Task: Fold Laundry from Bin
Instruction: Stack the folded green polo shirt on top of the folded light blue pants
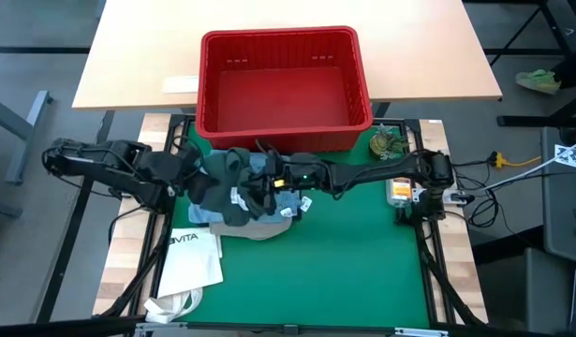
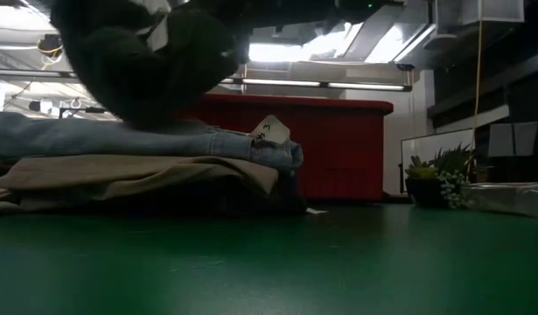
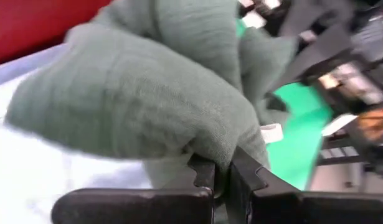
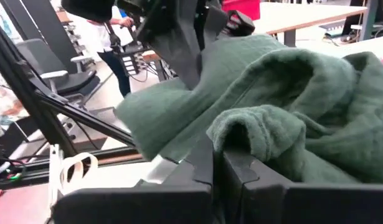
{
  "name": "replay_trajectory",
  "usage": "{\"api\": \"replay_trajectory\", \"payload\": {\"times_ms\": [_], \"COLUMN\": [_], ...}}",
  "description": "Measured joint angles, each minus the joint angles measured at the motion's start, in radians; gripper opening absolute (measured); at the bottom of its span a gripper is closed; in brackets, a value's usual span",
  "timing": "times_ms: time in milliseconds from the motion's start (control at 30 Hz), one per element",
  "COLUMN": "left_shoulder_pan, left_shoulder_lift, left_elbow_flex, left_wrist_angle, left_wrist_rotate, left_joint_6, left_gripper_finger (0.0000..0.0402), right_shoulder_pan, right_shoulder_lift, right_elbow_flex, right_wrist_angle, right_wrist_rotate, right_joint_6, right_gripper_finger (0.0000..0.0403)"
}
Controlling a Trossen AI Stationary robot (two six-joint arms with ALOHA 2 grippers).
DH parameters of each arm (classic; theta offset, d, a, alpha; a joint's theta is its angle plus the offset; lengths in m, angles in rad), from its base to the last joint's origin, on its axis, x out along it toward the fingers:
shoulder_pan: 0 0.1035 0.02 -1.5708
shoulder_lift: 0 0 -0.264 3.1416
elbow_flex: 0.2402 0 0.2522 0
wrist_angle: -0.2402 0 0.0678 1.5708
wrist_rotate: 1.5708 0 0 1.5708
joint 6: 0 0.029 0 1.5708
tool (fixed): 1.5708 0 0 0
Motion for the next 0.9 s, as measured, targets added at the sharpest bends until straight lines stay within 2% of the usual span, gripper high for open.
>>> {"api": "replay_trajectory", "payload": {"times_ms": [300, 600, 767, 900], "left_shoulder_pan": [0.029, 0.029, 0.029, 0.029], "left_shoulder_lift": [0.059, 0.125, 0.152, 0.171], "left_elbow_flex": [0.000, 0.000, 0.000, 0.000], "left_wrist_angle": [-0.255, -0.316, -0.384, -0.430], "left_wrist_rotate": [-0.006, -0.006, -0.006, -0.005], "left_joint_6": [-0.052, -0.052, -0.053, -0.052], "left_gripper_finger": [0.0013, 0.0016, 0.0016, 0.0018], "right_shoulder_pan": [-0.026, -0.025, -0.025, -0.025], "right_shoulder_lift": [0.020, 0.020, 0.020, 0.020], "right_elbow_flex": [0.010, 0.010, 0.010, 0.010], "right_wrist_angle": [-0.050, -0.242, -0.295, -0.299], "right_wrist_rotate": [0.047, 0.133, 0.197, 0.203], "right_joint_6": [-0.046, -0.120, -0.191, -0.261], "right_gripper_finger": [0.0002, 0.0003, 0.0003, 0.0007]}}
